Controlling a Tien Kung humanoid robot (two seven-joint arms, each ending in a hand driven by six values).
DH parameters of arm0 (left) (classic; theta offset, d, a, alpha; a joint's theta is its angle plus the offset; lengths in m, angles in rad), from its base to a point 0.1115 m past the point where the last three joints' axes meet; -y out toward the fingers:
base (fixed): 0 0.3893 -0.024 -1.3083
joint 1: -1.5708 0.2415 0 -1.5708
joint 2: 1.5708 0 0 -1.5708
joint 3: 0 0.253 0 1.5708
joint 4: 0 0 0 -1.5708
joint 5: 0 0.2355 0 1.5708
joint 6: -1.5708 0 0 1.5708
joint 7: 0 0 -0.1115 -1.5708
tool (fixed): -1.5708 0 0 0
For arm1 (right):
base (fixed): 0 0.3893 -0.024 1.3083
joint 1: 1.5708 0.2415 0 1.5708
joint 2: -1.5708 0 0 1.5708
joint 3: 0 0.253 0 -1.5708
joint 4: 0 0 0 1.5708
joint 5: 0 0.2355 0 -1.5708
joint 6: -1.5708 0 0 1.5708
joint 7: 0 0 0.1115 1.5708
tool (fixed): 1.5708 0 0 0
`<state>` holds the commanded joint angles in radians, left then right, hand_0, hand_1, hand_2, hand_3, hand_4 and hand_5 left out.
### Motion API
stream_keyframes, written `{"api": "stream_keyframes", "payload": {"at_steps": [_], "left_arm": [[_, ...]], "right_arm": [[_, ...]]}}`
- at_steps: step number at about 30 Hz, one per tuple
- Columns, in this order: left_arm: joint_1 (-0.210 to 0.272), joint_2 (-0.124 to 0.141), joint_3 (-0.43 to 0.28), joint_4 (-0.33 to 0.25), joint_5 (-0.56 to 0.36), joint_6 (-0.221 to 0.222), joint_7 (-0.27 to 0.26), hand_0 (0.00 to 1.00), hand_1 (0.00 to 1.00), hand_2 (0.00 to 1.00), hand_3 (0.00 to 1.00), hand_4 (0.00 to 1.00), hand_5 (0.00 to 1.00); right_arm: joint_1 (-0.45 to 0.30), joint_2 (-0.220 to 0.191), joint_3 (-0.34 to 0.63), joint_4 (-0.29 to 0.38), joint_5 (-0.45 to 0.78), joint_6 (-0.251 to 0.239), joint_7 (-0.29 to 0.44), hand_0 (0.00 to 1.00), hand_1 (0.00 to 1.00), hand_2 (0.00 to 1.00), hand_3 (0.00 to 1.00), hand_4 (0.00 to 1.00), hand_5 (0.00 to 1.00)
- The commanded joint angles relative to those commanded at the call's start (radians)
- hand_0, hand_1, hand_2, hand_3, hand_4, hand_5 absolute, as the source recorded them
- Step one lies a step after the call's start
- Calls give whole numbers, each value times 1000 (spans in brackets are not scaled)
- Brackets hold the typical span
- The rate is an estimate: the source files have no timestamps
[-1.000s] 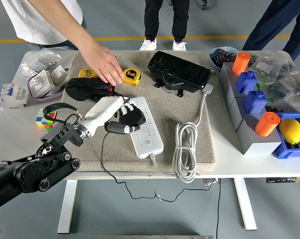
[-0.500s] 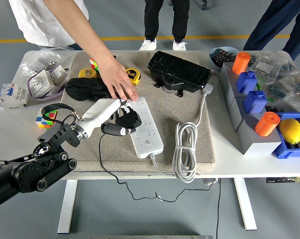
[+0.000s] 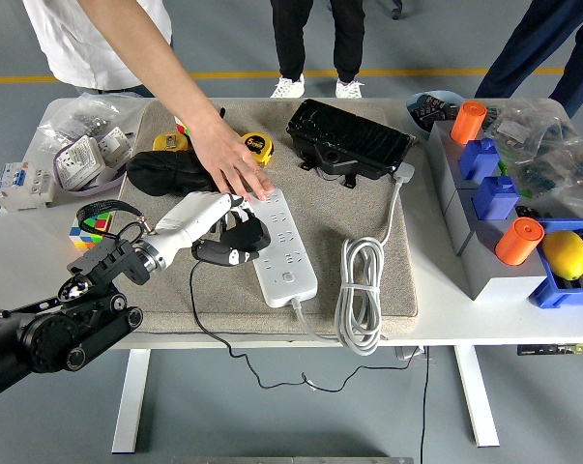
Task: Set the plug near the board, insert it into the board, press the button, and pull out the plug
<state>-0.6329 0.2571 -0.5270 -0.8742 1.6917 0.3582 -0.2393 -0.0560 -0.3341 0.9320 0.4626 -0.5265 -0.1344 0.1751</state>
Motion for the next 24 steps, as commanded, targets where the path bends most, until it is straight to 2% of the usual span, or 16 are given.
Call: {"api": "stream_keyframes", "payload": {"at_steps": [5,13,24], "left_arm": [[-2,5,0,7,6,-8,-14,231,344,342,521,754,70],[-8,3,3,19,11,6,-32,235,358,351,520,755,72],[-11,-3,8,27,17,11,-34,243,371,367,522,759,74]], "right_arm": [[0,0,-1,0,0,1,1,617,619,577,537,681,229],[2,1,-1,1,1,2,3,616,619,577,537,682,226],[2,0,2,5,-2,2,4,616,618,576,536,681,222]]}}
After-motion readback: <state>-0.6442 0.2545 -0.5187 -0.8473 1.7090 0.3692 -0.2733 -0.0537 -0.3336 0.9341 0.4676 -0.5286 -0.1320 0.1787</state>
